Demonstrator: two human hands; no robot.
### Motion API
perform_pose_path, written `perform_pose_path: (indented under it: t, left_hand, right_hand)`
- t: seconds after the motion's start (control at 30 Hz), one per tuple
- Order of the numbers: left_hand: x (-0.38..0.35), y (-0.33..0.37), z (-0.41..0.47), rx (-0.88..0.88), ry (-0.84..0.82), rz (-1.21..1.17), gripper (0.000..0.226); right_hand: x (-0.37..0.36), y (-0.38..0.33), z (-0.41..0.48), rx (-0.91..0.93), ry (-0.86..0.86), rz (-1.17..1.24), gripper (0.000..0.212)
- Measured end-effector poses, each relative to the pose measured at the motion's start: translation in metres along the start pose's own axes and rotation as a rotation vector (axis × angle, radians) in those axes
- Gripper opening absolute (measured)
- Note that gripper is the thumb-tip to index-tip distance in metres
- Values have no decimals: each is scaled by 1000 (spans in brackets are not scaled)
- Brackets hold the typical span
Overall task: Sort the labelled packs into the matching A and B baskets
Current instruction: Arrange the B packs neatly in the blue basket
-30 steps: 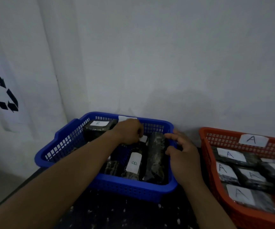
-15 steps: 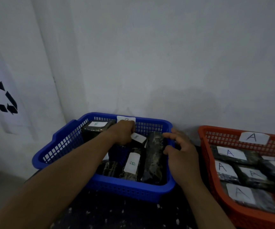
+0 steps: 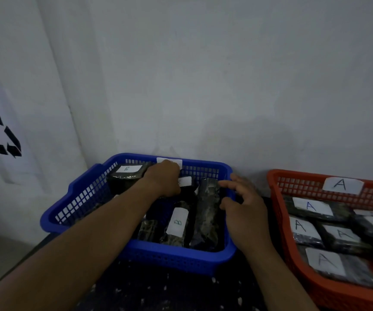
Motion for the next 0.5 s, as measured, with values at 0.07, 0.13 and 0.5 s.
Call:
perform_pose_path:
  t: [0.07, 0.13, 0.5]
  left_hand:
    - [-2, 2, 1, -26, -20, 1, 30]
    - [-2, 3, 0, -66, -26, -1, 33]
    - [19, 28, -6, -260, 69, -190, 12]
  right_hand:
    - [0, 0, 1, -2, -4, -5, 37]
    - [0, 1, 1, -3, -4, -2, 37]
    - [0, 4, 0, -23, 8, 34, 38]
Point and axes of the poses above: each hand's wrist, its own z-axis towards the middle knuckle, its own x-axis out of the back of the hand, y = z × x, the point moved 9 cm from there along z, towards the middle knuckle, and after that the axes turned 9 degrees about -y, right-handed, at the moved point
